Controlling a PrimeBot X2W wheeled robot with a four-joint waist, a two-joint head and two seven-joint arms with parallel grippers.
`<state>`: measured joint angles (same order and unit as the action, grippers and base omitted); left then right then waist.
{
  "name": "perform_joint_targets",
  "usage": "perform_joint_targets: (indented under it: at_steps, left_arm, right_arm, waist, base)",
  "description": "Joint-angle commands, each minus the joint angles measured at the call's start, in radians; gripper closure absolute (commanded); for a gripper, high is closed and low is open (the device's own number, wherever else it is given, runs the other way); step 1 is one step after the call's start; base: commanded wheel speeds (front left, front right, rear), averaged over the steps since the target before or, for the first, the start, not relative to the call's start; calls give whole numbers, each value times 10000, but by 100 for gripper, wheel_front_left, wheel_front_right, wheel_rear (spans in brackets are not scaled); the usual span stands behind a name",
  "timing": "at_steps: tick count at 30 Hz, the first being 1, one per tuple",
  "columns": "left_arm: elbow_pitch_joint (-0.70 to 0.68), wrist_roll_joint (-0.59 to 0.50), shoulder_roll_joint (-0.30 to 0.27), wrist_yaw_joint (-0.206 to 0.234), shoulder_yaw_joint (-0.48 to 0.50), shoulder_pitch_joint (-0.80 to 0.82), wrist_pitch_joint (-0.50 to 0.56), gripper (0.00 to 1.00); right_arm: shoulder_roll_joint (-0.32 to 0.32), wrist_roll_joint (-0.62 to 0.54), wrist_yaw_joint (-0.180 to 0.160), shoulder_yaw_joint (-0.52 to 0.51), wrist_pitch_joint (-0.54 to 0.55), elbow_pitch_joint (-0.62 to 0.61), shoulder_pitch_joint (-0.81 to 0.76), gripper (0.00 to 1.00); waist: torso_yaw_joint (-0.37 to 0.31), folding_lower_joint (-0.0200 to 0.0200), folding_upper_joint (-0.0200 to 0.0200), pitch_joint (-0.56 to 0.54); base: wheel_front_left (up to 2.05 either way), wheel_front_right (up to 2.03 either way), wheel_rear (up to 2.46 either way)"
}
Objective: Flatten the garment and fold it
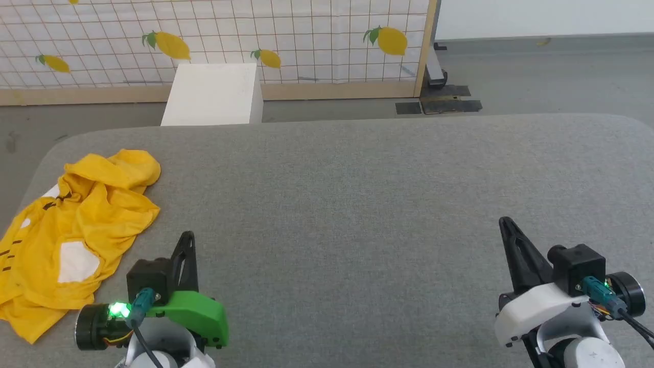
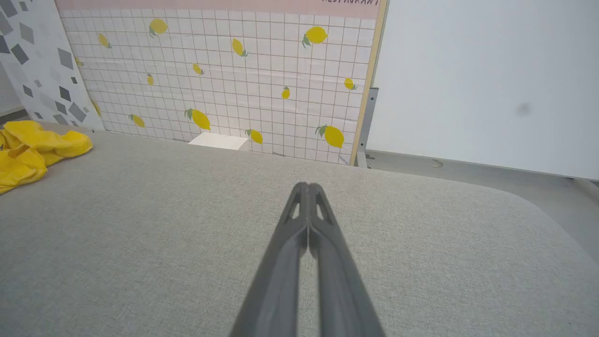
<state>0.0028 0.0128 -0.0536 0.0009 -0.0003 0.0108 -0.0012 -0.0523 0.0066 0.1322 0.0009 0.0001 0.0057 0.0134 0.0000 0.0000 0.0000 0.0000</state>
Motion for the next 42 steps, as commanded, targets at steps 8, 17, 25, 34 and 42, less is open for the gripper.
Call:
perform_joint_targets:
  at_steps: [8,17,25,34,42]
  left_arm:
    - [-28,-128,34,-9,3,-108,12,100]
    - [-28,-128,34,-9,3,-108,12,100]
    - [3,16,-2,1,-5,1,-4,100]
    - [119,145,0,47,-83,12,-155,0]
    - [270,261,3,107,-166,59,-323,0]
  right_arm:
    - [20,-66,-15,-9,-1,-57,-134,100]
    - [20,-66,-15,-9,-1,-57,-134,100]
    - [-4,8,2,0,-3,6,-1,100]
    - [-2,185,1,-92,-159,163,-58,0]
    - [-1,343,0,-213,-324,312,-101,0]
  waist:
    - [0,0,0,0]
    - [0,0,0,0]
    - [0,0,0,0]
    - [-2,0,0,7]
    - [20,0,0,20]
  base:
    - [0,0,0]
    - [0,0,0]
    - [0,0,0]
    - [0,0,0]
    - [0,0,0]
